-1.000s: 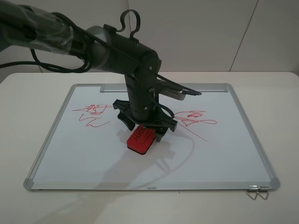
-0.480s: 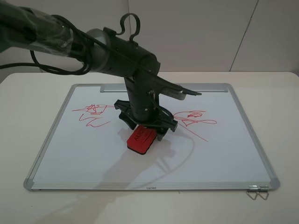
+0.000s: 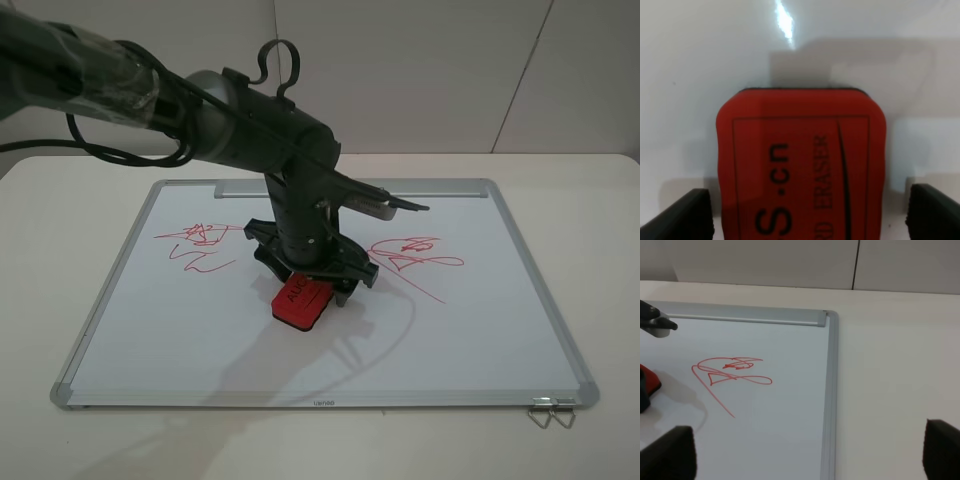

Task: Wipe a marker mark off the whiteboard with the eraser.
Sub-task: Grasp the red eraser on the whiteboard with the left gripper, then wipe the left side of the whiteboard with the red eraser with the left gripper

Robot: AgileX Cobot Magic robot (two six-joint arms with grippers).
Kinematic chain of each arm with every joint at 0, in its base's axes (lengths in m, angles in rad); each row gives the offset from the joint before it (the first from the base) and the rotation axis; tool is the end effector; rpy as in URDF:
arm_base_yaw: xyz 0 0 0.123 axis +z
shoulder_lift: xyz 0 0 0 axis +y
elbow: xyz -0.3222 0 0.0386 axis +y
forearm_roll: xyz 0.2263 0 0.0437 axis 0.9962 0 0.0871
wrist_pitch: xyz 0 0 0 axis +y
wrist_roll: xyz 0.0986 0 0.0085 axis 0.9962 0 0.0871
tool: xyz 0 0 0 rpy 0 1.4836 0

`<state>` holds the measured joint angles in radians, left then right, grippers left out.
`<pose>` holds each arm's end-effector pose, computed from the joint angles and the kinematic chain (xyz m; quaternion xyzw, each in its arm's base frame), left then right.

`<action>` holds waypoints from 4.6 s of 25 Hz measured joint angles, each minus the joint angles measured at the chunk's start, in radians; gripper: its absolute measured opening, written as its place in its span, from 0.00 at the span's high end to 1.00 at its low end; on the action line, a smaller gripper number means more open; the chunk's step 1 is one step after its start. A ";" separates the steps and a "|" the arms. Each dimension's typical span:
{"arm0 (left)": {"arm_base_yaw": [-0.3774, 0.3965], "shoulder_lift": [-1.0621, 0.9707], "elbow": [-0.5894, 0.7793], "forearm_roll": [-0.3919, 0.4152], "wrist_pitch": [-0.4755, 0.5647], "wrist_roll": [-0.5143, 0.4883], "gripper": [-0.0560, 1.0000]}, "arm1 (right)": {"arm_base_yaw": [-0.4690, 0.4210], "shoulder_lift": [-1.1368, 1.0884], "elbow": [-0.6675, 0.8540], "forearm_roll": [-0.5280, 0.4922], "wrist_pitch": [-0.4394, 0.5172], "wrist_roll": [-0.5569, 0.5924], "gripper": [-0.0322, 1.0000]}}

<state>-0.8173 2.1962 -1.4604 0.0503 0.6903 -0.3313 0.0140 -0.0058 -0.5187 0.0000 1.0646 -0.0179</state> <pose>0.3031 -0.3185 0.1458 0.2558 0.9596 -0.0476 0.1070 -0.0595 -0.0008 0.2675 -0.0135 0.8477 -0.0010 0.5303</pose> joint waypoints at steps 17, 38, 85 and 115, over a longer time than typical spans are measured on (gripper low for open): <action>0.000 0.000 0.000 0.003 0.019 -0.008 0.40 | 0.000 0.000 0.000 0.000 0.000 0.000 0.17; 0.171 -0.149 0.018 0.092 0.188 0.031 0.40 | 0.000 0.000 0.000 0.000 0.000 0.000 0.17; 0.576 -0.093 0.178 0.028 -0.067 0.157 0.40 | 0.000 0.000 0.000 0.000 0.000 0.000 0.17; 0.306 0.066 -0.100 -0.105 0.016 0.331 0.40 | 0.000 0.000 0.000 0.000 0.000 0.000 0.17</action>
<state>-0.5118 2.2625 -1.5600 -0.0546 0.7062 0.0000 0.0140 -0.0058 -0.5187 0.0000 1.0646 -0.0179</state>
